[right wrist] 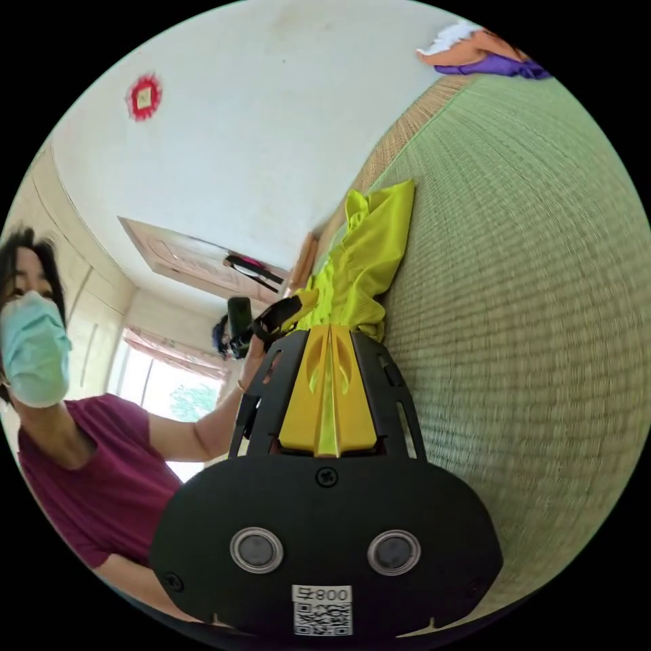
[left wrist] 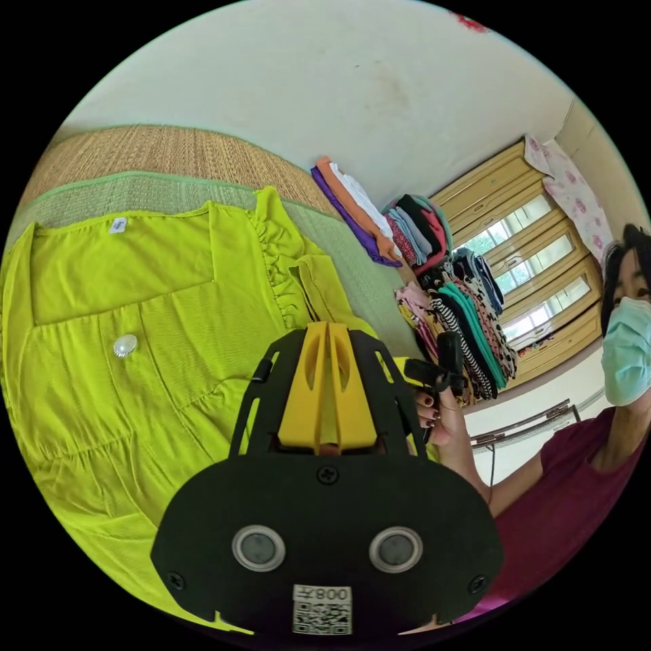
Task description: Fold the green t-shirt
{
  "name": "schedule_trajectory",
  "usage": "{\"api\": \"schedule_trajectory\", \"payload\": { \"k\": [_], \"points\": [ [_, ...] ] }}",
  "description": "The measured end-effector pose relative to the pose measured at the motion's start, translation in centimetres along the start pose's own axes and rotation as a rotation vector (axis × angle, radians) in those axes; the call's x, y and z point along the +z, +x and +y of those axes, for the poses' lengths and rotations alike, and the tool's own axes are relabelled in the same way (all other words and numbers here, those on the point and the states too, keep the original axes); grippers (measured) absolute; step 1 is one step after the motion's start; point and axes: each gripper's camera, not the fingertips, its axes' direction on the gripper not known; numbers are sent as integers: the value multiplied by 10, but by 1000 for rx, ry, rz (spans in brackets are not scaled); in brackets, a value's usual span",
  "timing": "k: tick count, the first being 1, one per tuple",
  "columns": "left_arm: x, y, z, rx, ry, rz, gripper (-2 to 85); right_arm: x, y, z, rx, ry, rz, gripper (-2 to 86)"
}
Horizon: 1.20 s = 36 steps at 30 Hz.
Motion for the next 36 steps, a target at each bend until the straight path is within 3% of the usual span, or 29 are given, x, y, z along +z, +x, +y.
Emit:
{"api": "schedule_trajectory", "payload": {
  "k": [2, 7, 13, 20, 26, 36],
  "points": [
    [-37, -7, 23, -38, 39, 2, 10, -12, 6, 2, 18, 76, -98, 0],
    [-160, -37, 108, -197, 198, -68, 28, -11, -5, -4, 33, 110, -97, 0],
    [-323, -80, 244, -522, 451, -299, 55, -15, -17, -1, 75, 270, -210, 4],
    [-427, -122, 343, -710, 660, -341, 79, 32, -111, -28, -3, 160, 134, 26],
    [-471, -139, 370, -706, 677, -317, 80, 187, -220, -78, -208, -119, 243, 68],
    [-522, -160, 393, -711, 639, -220, 12, 549, -408, -85, -690, -656, 264, 90]
  ]
}}
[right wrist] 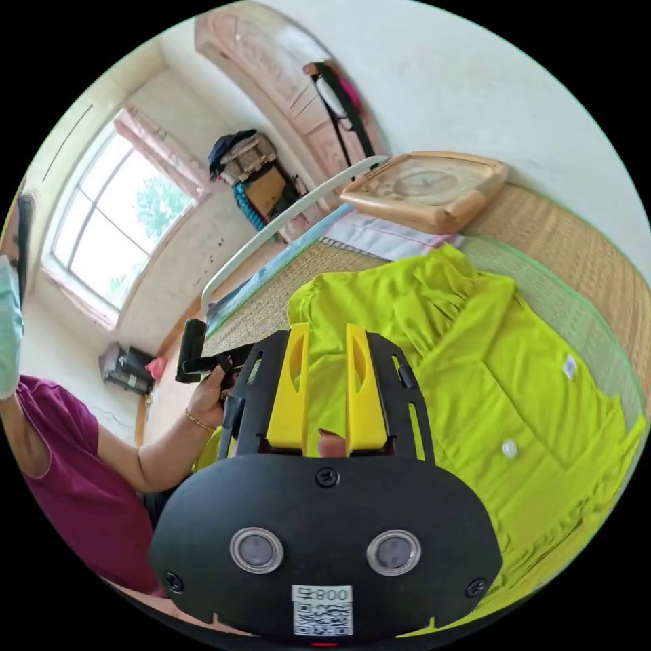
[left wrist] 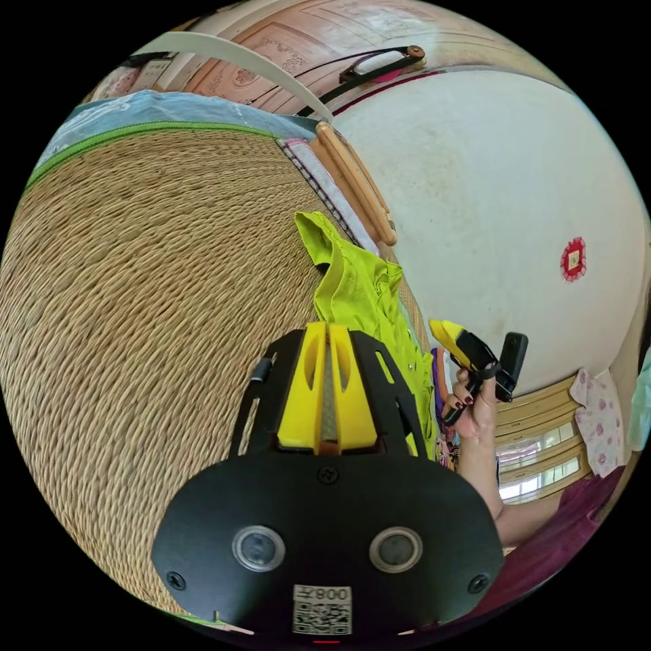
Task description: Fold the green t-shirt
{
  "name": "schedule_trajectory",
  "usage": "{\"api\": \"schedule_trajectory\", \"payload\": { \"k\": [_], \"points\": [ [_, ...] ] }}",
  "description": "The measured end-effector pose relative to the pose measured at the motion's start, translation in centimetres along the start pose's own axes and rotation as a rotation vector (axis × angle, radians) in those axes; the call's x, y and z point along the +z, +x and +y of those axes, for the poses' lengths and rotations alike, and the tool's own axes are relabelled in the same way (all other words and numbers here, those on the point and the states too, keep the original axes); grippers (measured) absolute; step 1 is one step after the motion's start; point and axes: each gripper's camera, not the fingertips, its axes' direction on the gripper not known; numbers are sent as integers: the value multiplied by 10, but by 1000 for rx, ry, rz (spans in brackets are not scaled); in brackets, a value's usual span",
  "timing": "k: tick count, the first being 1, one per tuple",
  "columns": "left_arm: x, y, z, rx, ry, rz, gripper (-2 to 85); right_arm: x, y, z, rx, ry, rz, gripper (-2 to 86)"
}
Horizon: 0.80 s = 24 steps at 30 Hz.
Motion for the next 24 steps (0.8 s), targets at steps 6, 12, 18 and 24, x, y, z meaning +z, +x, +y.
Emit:
{"api": "schedule_trajectory", "payload": {
  "k": [6, 12, 18, 24],
  "points": [
    [-24, -2, -4, 32, 13, 23, 3, 107, -91, -123, -243, -170, 103, 95],
    [-36, 3, -6, 65, -7, 39, 2, 192, -124, -178, -319, -339, 257, 103],
    [-42, 13, -4, 95, -10, 58, 2, 204, -127, -203, -298, -325, 345, 50],
    [-46, 33, 3, 156, 33, 64, 2, 179, -108, -225, -256, -288, 273, 9]
  ]
}}
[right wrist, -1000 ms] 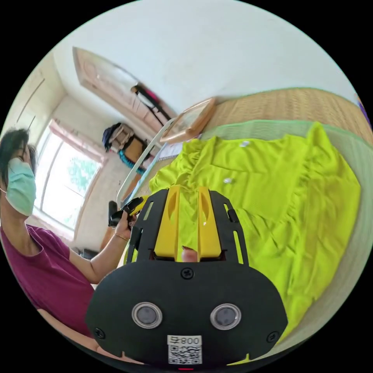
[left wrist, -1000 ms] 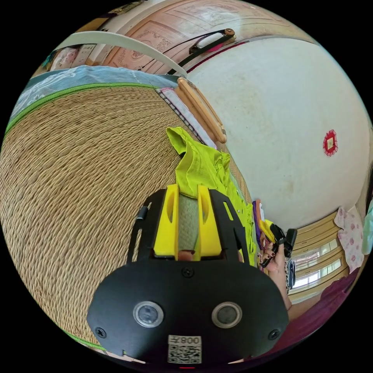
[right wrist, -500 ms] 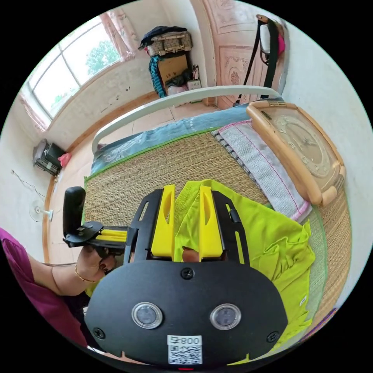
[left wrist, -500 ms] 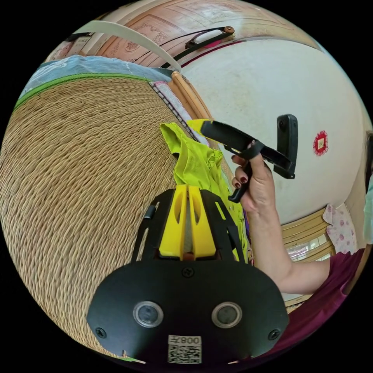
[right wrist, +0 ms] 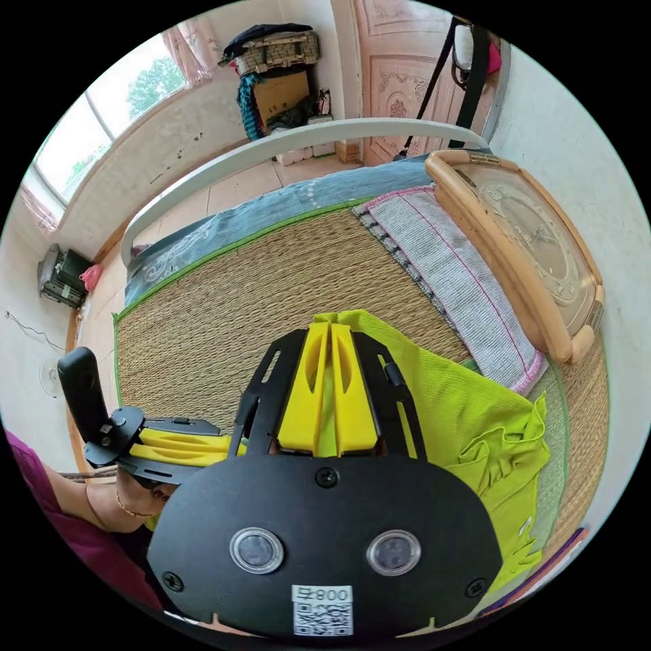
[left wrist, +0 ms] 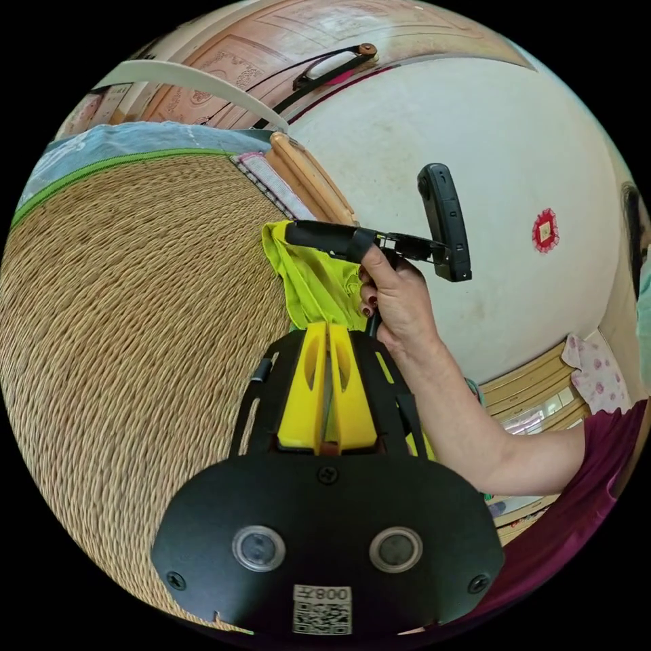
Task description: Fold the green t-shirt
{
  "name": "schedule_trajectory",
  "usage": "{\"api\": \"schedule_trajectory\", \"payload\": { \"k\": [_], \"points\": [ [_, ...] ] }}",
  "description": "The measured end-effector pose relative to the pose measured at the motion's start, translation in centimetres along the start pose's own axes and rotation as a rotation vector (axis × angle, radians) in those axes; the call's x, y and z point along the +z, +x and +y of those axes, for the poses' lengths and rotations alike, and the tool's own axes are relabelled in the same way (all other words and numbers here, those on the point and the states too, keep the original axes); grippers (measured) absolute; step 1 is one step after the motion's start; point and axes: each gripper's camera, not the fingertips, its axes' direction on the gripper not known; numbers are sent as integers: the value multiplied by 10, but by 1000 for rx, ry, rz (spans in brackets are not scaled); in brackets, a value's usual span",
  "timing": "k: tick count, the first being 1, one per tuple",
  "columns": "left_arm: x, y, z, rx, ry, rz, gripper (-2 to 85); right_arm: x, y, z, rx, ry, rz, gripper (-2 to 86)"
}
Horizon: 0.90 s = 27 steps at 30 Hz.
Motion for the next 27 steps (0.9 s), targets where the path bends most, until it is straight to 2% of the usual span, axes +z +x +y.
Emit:
{"api": "schedule_trajectory", "payload": {
  "k": [5, 12, 21, 27],
  "points": [
    [5, 35, 2, 125, 18, 29, 2, -60, 58, 28, 91, 142, -145, 5],
    [43, 94, 9, 319, -99, 73, 3, -129, 160, 132, 264, 298, -311, 4],
    [129, 143, 35, 444, -371, 5, 3, -101, 235, 232, 466, 252, -372, 4],
    [165, 151, 45, 439, -434, -6, 3, -95, 253, 263, 505, 248, -385, 5]
  ]
}}
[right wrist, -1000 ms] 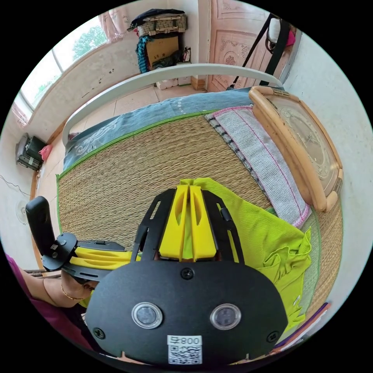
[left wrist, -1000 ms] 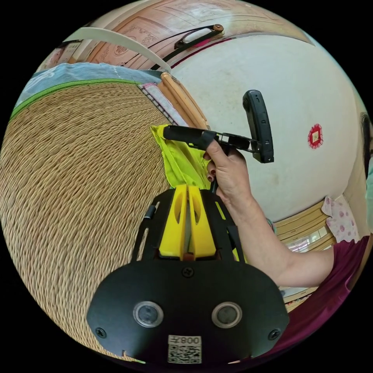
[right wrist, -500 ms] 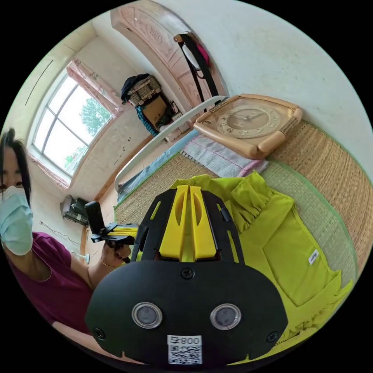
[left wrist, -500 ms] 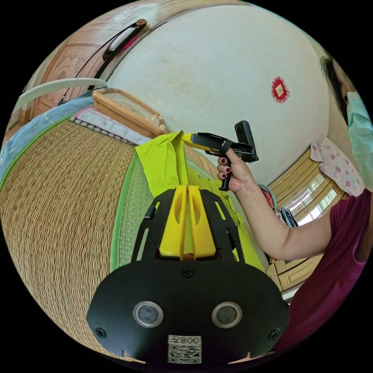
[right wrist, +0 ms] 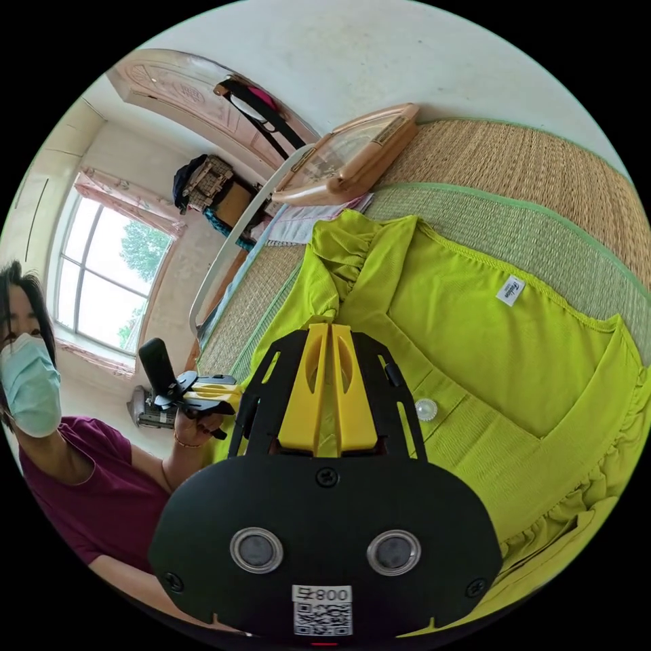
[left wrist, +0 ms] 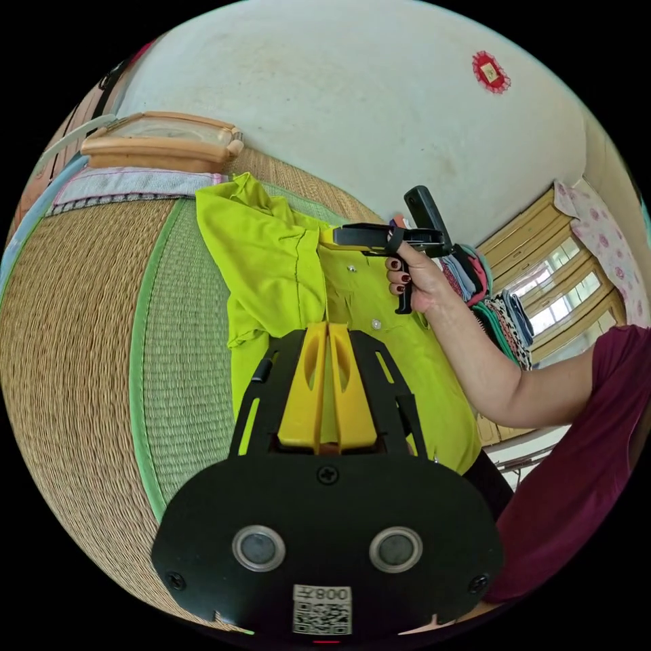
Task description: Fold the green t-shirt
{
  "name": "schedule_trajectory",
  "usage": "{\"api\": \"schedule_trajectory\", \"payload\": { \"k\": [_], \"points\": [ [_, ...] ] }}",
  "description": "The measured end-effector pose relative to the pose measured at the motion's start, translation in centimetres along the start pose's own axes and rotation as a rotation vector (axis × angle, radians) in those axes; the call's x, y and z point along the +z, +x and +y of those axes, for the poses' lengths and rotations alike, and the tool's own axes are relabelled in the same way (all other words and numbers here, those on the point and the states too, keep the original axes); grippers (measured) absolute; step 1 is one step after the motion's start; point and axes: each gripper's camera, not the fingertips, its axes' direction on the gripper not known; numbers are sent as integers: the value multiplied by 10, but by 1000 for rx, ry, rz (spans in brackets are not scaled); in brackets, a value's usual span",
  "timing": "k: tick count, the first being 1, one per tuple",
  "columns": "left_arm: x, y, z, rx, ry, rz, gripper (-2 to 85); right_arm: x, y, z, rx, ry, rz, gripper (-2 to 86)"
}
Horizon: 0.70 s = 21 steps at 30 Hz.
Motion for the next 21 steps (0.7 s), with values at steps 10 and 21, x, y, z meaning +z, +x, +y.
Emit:
{"api": "schedule_trajectory", "payload": {
  "k": [10, 21],
  "points": [
    [49, 2, -14, -27, -80, 47, 3, -10, 34, 22, 84, -36, 52, 2],
    [96, -9, -25, -109, -90, -10, 3, 11, -22, 21, -105, -55, 205, 1]
  ]
}}
